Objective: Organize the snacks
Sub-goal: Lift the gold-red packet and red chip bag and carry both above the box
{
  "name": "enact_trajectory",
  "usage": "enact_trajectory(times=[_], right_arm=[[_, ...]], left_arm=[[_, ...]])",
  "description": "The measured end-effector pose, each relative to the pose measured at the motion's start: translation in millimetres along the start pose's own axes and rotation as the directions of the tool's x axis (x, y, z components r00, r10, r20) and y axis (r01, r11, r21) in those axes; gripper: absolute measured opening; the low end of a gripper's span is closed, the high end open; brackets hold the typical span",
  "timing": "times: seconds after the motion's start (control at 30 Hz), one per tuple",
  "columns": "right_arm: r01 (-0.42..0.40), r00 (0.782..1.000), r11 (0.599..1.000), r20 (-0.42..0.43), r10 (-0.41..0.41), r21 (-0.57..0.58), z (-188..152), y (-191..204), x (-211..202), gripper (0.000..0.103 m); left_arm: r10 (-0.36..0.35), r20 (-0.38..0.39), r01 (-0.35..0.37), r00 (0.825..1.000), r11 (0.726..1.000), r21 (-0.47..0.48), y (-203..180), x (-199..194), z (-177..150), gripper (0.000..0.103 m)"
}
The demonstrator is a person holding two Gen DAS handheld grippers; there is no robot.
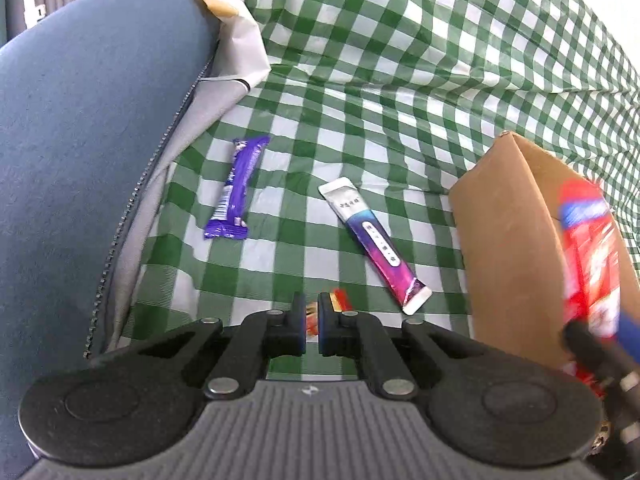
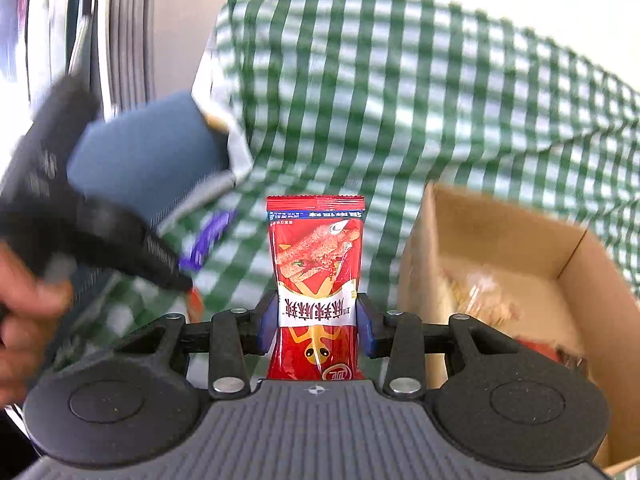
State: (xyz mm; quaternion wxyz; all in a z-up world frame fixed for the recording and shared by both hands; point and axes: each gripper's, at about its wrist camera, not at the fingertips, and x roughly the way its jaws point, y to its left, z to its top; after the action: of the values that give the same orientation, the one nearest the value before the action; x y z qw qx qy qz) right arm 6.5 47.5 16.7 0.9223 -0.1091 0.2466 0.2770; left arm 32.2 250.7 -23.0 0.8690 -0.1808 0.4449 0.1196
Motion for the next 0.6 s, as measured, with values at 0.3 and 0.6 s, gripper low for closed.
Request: enact_trajectory(times=[0.3,0.6], right_arm=[[-0.014,0.995,0.999,0.104,0.011,0.036,34,-54,-27,0.042],[-0.071,0.991,0.989,0.124,0.055,0.127,7,-85,-23,0.042]], left_arm=[[-0.021,-0.135,0.006,0.991,0.994,-0.105,18,31,2,0.028],[0.131,-0.113,-0.094,0.985,0.952,0.29,-42,68,-1,0.062]])
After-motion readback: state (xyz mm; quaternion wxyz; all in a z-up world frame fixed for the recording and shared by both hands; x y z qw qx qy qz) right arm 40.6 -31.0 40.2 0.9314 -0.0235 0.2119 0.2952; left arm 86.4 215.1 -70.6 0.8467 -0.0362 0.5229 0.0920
